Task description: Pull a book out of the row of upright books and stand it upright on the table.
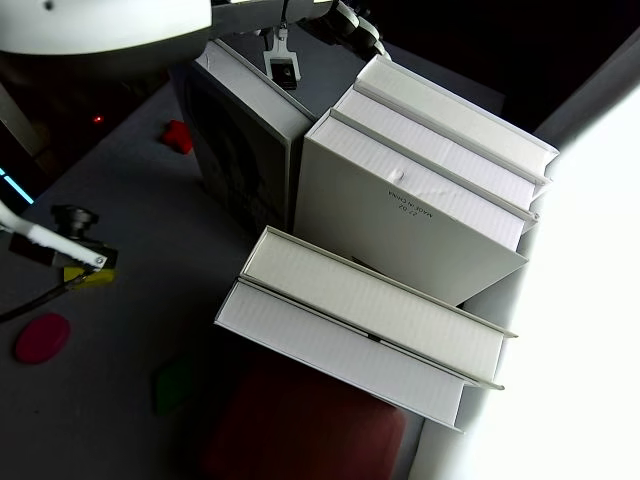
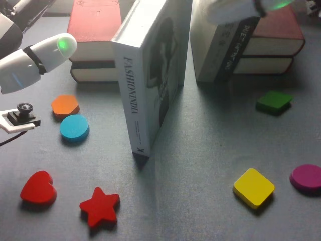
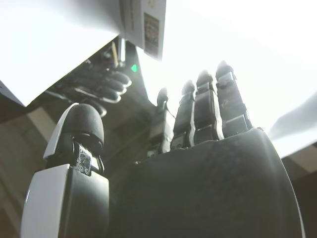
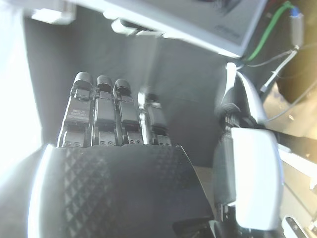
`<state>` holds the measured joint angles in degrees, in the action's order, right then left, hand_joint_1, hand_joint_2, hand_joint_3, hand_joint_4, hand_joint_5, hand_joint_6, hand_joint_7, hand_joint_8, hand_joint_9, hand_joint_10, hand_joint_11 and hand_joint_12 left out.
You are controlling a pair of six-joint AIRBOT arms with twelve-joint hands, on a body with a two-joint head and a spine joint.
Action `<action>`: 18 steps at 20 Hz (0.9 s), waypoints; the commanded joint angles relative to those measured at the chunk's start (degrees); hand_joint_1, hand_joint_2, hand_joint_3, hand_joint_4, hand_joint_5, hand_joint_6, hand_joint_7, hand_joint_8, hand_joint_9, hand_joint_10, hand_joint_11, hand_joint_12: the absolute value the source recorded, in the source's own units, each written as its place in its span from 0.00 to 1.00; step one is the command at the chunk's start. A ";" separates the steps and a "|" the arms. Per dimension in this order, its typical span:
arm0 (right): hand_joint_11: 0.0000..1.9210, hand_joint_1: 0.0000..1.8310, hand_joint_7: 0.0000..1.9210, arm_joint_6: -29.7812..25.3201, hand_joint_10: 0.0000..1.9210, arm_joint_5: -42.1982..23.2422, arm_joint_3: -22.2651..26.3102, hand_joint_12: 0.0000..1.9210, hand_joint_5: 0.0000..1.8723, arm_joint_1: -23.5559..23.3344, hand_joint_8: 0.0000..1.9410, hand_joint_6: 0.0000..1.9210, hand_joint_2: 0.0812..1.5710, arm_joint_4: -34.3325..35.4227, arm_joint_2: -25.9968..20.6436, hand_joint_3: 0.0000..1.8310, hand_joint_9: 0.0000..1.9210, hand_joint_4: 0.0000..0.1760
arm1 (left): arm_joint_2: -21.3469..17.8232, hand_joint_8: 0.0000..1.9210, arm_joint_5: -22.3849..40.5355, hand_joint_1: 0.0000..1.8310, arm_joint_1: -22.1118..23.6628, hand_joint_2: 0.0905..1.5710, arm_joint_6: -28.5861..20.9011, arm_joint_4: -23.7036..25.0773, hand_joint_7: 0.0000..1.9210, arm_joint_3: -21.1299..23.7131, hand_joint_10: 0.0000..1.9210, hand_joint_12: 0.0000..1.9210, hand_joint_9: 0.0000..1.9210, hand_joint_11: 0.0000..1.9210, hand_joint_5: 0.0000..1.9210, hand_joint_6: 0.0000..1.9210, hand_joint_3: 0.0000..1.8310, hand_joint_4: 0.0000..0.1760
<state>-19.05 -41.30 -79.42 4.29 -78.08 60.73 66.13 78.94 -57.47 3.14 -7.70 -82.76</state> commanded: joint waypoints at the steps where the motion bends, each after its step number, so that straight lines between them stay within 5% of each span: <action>1: 0.00 0.29 0.00 2.01 0.00 -1.59 0.78 0.00 0.00 0.00 0.00 0.00 0.58 7.11 -0.94 0.00 0.00 0.21 | -0.64 0.00 7.59 0.19 0.17 0.83 -0.30 -1.50 0.00 0.12 0.00 0.00 0.00 0.00 0.04 0.00 0.00 0.46; 2: 0.00 0.27 0.00 4.42 0.00 -1.70 1.86 0.00 0.00 0.66 0.00 0.00 0.60 9.94 -2.63 0.00 0.00 0.24 | -0.94 0.00 7.87 0.19 0.07 0.83 -0.11 -1.59 0.00 0.39 0.00 0.00 0.00 0.00 0.04 0.00 0.00 0.47; 3: 0.00 0.22 0.00 6.07 0.00 -1.83 2.70 0.00 0.00 1.23 0.00 0.00 0.63 11.78 -3.95 0.00 0.00 0.10 | -1.14 0.00 8.14 0.20 0.01 0.82 0.07 -1.66 0.00 0.57 0.00 0.00 0.00 0.00 0.05 0.00 0.00 0.39; 5: 0.00 0.19 0.00 11.34 0.00 -2.63 4.87 0.00 0.00 3.59 0.00 0.00 0.66 18.27 -7.41 0.00 0.00 0.01 | -1.68 0.00 9.10 0.19 -0.36 0.82 0.49 -2.06 0.00 1.16 0.00 0.00 0.00 0.00 0.04 0.00 0.00 0.35; 7: 0.00 0.21 0.00 16.33 0.00 -3.05 6.57 0.00 0.00 5.77 0.00 0.00 0.67 23.46 -9.79 0.01 0.00 0.27 | -2.02 0.00 9.73 0.16 -0.84 0.82 0.78 -2.63 0.00 1.48 0.00 0.00 0.00 0.00 0.02 0.00 0.00 0.38; 8: 0.00 0.23 0.00 19.55 0.00 -3.09 7.59 0.00 0.00 7.11 0.00 0.00 0.69 26.47 -10.78 0.01 0.00 0.26 | -2.16 0.00 10.06 0.17 -1.18 0.82 0.83 -3.05 0.00 1.60 0.00 0.00 0.00 0.00 0.03 0.00 0.00 0.33; 9: 0.00 0.24 0.00 22.22 0.00 -3.09 8.38 0.00 0.00 8.24 0.00 0.00 0.69 29.11 -11.56 0.01 0.00 0.20 | -2.23 0.00 10.48 0.17 -1.42 0.82 0.83 -3.43 0.00 1.69 0.00 0.00 0.00 0.00 0.03 0.00 0.00 0.33; 10: 0.00 0.23 0.00 24.63 0.00 -3.19 8.90 0.17 0.00 9.46 0.00 0.00 0.74 32.09 -12.16 0.00 0.00 0.06 | -2.31 0.00 10.71 0.18 -1.56 0.82 0.84 -3.63 0.00 1.78 0.00 0.00 0.00 0.00 0.03 0.00 0.00 0.28; 12: 0.00 0.19 0.00 29.33 0.00 -6.50 9.11 0.24 0.00 13.83 0.00 0.00 0.73 40.57 -13.13 0.00 0.00 0.00 | -2.51 0.00 11.29 0.19 -1.83 0.82 0.87 -3.96 0.00 1.97 0.00 0.00 0.00 0.00 0.03 0.00 0.00 0.32; 13: 0.00 0.17 0.00 30.91 0.00 -8.09 9.22 0.05 0.00 15.70 0.00 0.00 0.73 43.94 -13.57 0.00 0.00 0.00 | -2.59 0.00 11.46 0.18 -1.85 0.82 0.97 -4.01 0.00 2.07 0.00 0.00 0.00 0.00 0.03 0.00 0.00 0.25; 14: 0.00 0.17 0.00 33.34 0.00 -10.50 9.71 0.01 0.00 18.77 0.00 0.00 0.74 49.06 -14.49 0.00 0.00 0.09 | -2.78 0.00 11.87 0.16 -1.91 0.82 1.29 -4.23 0.00 2.31 0.00 0.00 0.00 0.00 0.02 0.00 0.00 0.27; 16: 0.00 0.17 0.00 37.51 0.00 -15.18 11.16 0.00 0.00 23.64 0.00 0.00 0.78 56.36 -16.02 0.01 0.00 0.00 | -3.07 0.00 12.97 0.15 -2.41 0.83 1.61 -4.84 0.00 2.75 0.00 0.00 0.00 0.00 0.00 0.00 0.00 0.18; 18: 0.00 0.16 0.00 41.69 0.00 -20.64 12.90 0.00 0.00 29.11 0.00 0.00 0.76 62.78 -17.22 0.00 0.00 0.04 | -3.44 0.00 14.52 0.17 -3.26 0.83 2.09 -5.77 0.00 3.42 0.00 0.00 0.00 0.00 0.00 0.00 0.00 0.30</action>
<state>23.07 -54.35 -66.52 35.11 -16.73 43.20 63.02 86.15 -61.28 5.45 -12.62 -79.18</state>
